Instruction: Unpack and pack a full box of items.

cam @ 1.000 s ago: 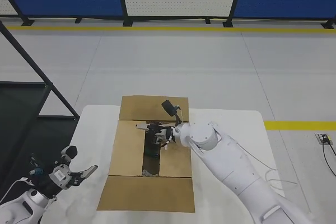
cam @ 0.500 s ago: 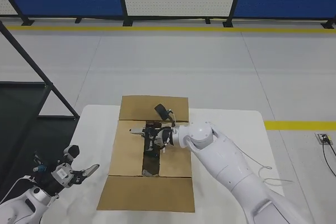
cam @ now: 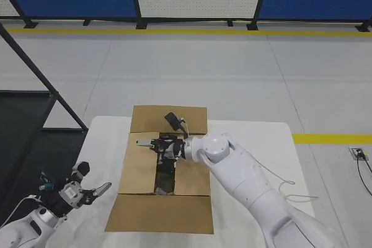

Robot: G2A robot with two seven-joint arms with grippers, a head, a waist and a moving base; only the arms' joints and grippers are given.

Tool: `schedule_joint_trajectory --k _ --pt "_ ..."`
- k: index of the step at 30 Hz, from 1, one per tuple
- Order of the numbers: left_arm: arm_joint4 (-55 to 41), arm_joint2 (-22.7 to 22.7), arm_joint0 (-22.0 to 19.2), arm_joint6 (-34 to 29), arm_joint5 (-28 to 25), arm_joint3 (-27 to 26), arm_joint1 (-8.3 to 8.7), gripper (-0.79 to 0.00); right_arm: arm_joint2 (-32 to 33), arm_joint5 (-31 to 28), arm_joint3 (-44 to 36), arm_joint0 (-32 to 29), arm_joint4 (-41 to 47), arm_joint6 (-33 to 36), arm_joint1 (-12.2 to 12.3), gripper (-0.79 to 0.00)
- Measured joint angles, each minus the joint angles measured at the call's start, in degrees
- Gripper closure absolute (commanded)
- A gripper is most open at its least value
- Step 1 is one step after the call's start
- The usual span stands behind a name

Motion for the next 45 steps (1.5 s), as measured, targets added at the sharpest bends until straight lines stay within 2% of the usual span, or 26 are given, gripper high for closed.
schedule_joint_trajectory --k 8,15,20,31,35,41,45 --pt "0.3 -1.5 1.1 0.1 2.9 -1.2 -0.05 -0.785 2.0 -1.1 -2.5 0.4 3.7 -2.6 -1.2 -0.785" --pt "-1.7 -6.7 6.6 1.3 7.7 -2.6 -0.23 -0.785 1.3 -2.3 -5.8 -0.1 4.7 -7.6 -3.3 -0.785" --pt "-4.1 -9.2 9.7 -0.2 9.9 -2.5 -0.41 -0.785 0.5 -2.5 -5.4 0.1 5.0 -6.7 -4.4 -0.785" --pt "-4.3 -9.3 9.9 -0.3 9.8 -2.5 -0.41 -0.785 0.6 -2.5 -5.6 0.0 4.9 -6.9 -4.4 -0.785" --pt "-3.0 -8.8 9.6 -1.4 11.8 -3.5 -0.52 -0.785 1.3 -2.8 -8.3 -2.0 4.6 -11.2 -4.5 -0.785" --pt "-4.9 -10.4 9.7 -3.2 14.4 -2.3 -0.65 -0.785 0.5 -1.1 -7.4 -0.7 3.9 -16.5 -6.3 -0.785" --pt "-7.1 -12.3 10.8 -4.2 15.6 -1.0 -0.77 -0.785 -1.7 1.5 -4.3 1.4 2.4 -20.5 -8.6 -0.785"
